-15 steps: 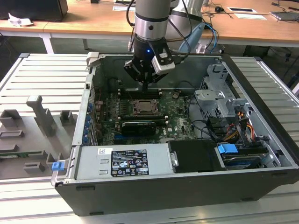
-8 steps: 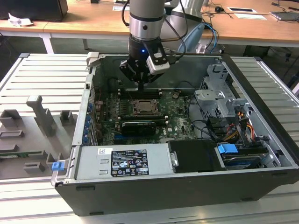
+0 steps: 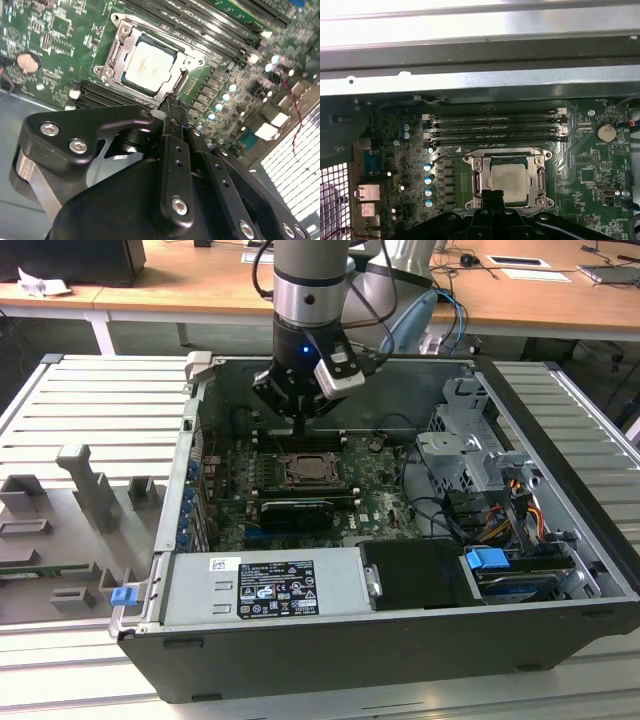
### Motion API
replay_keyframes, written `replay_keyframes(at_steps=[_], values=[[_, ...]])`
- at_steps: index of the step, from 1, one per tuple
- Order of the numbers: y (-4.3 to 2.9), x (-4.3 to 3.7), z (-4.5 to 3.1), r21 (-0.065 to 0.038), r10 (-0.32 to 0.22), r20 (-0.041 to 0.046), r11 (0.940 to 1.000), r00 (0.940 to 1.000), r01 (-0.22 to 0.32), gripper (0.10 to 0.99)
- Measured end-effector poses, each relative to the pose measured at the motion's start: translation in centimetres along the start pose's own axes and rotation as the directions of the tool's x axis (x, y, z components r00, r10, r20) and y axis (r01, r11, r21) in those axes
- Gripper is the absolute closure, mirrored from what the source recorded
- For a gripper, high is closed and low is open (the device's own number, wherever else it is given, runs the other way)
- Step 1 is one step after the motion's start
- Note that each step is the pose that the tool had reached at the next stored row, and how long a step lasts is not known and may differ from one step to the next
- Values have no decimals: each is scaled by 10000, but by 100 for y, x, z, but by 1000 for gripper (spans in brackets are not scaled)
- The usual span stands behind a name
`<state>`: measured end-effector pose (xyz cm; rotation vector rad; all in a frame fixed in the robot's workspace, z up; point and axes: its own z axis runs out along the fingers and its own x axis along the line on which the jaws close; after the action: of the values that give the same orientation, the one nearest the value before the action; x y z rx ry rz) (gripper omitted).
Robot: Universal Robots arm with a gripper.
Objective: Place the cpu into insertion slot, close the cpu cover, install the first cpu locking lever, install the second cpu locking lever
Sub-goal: 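Install the first cpu locking lever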
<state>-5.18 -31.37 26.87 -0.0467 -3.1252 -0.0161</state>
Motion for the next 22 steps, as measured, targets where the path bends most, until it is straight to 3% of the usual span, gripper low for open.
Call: replay_keyframes(at_steps=[6,10,15,18,22], values=[[-1,9,7,6,-537,51,9986,9985,537,980],[-5,133,13,-20,-551,119,9985,9984,551,980],[-10,290,23,-16,-552,289,9985,9981,553,980],[-11,341,27,-26,-552,300,9985,9980,553,980],[-13,401,34,-115,-551,301,9984,9980,555,980]])
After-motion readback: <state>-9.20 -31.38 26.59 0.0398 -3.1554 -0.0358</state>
